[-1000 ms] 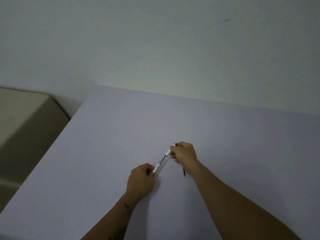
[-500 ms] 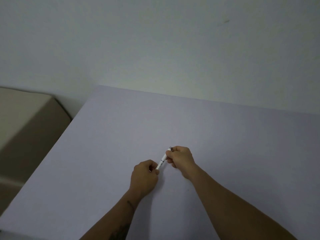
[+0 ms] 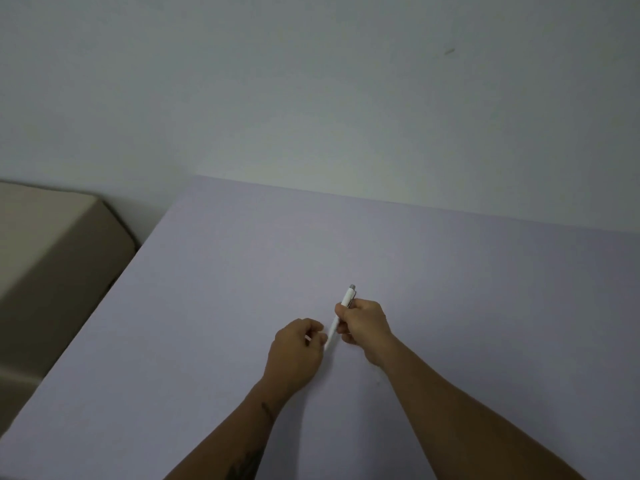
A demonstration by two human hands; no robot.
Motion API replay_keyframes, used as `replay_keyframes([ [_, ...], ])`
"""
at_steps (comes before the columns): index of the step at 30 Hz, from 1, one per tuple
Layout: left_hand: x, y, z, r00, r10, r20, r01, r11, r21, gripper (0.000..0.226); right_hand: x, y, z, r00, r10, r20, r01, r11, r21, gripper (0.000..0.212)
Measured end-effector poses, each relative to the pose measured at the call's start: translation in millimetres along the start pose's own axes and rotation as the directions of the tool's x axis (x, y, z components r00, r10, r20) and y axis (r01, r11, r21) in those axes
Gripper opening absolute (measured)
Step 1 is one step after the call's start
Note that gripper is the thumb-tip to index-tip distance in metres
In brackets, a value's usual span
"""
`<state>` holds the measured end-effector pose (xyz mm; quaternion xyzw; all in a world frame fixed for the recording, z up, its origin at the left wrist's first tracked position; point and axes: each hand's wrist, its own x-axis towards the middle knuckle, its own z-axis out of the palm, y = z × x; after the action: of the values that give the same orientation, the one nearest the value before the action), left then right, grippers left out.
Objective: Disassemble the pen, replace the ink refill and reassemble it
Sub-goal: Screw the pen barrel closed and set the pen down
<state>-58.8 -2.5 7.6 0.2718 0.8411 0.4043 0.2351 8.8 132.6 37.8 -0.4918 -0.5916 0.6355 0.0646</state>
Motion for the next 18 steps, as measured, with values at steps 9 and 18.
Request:
replay_keyframes([
  [9, -9, -48, -4, 0.962, 0.007, 0.274, -0.200, 0.700, 0.685, 0.076, -13, 29, 1, 0.976, -0.189, -0.105, 0.096, 0.814, -0.572, 0.016],
  [18, -12, -68, -1, 0.959, 0.057, 0.277, -0.236, 0.699, 0.675, 0.079, -21, 58, 26, 0.973, -0.195, -0.120, 0.047, 0.682, -0.730, 0.022],
])
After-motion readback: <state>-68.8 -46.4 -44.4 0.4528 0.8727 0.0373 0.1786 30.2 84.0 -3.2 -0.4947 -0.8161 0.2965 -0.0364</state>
